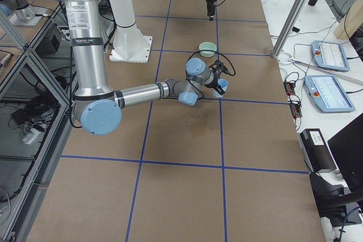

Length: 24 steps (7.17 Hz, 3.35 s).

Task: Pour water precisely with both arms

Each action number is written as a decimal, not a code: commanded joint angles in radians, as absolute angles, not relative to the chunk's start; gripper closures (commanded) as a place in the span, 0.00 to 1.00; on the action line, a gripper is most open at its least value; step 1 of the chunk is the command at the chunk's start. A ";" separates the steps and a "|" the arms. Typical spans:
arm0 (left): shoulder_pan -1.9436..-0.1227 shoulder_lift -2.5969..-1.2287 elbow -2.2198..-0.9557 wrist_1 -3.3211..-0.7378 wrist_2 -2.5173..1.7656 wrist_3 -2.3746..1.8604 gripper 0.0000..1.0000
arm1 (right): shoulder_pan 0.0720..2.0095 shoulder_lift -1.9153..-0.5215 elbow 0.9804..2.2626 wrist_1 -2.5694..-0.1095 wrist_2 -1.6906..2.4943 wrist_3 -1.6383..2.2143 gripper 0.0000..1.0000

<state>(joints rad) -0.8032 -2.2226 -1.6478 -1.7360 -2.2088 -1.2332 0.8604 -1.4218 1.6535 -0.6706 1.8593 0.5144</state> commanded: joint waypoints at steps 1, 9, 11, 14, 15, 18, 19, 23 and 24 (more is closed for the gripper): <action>-0.822 -2.209 -1.644 -1.735 -2.209 -1.212 0.00 | 0.691 -1.222 1.805 -1.177 1.664 0.511 0.44; -1.049 -2.011 -1.611 -1.743 -2.388 -0.850 0.00 | 0.411 -0.703 1.579 -1.853 1.229 0.339 0.48; -1.049 -2.011 -1.609 -1.744 -2.388 -0.850 0.00 | 0.403 -0.640 1.479 -1.938 1.154 0.222 0.52; -1.049 -1.993 -1.606 -1.749 -2.390 -0.850 0.00 | 0.358 -0.617 1.457 -2.045 1.079 0.086 0.62; -1.049 -1.980 -1.609 -1.750 -2.390 -0.850 0.00 | 0.342 -0.601 1.433 -2.086 1.050 0.080 0.66; -1.046 -1.950 -1.606 -1.766 -2.391 -0.851 0.00 | 0.331 -0.580 1.431 -2.171 0.987 0.069 0.66; -1.048 -1.948 -1.605 -1.767 -2.391 -0.851 0.00 | 0.330 -0.572 1.413 -2.169 0.964 0.060 0.66; -1.048 -1.948 -1.600 -1.767 -2.459 -0.864 0.00 | 0.311 -0.555 1.397 -2.250 0.904 0.058 0.66; -1.049 -1.950 -1.600 -1.766 -2.459 -0.864 0.00 | 0.308 -0.554 1.397 -2.247 0.891 0.073 0.66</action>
<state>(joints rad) -1.0481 -1.9485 -1.6009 -1.7664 -2.4575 -0.8633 0.3145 -0.5564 1.3979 -2.2423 0.9066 0.0617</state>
